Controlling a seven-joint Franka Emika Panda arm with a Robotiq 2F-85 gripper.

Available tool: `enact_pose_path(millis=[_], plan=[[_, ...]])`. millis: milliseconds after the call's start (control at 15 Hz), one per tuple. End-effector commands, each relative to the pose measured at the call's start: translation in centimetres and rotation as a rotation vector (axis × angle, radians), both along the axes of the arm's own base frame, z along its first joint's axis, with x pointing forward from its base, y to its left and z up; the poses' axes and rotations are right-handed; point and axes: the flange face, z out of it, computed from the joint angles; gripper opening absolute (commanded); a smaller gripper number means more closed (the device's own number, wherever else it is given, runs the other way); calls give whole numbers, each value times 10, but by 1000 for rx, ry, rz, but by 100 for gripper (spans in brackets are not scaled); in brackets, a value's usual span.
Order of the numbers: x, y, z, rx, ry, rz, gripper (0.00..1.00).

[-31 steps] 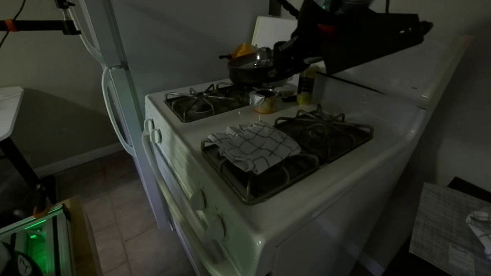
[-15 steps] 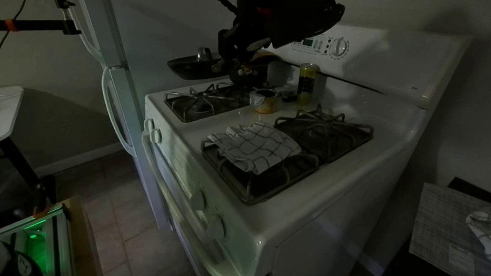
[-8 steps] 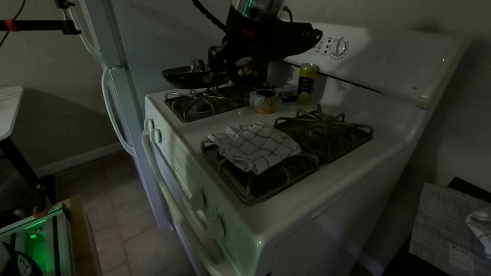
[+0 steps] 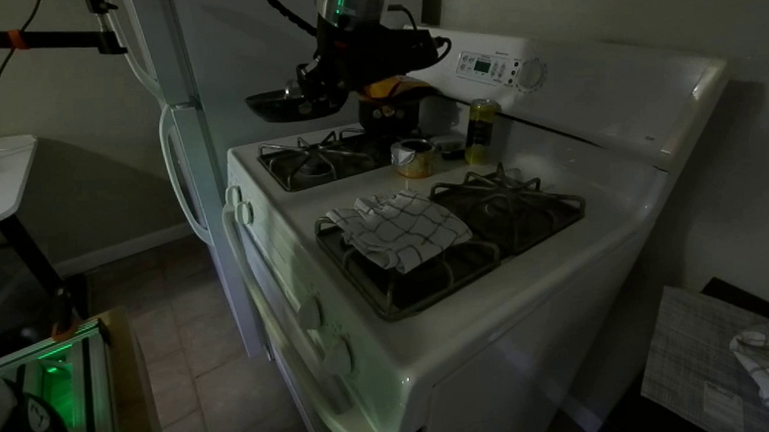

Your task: Move the pan to the front left plate on the stove.

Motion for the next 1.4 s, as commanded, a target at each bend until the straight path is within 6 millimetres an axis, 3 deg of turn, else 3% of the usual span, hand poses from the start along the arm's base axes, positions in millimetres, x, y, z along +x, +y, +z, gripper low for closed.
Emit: enact_pose_path(millis=[0, 200, 933, 1333], plan=[[-15, 29, 15, 30, -46, -18, 3], [-15, 38, 4, 27, -32, -19, 3], [6, 26, -41, 129, 29, -15, 3], [17, 24, -55, 146, 27, 8, 3]])
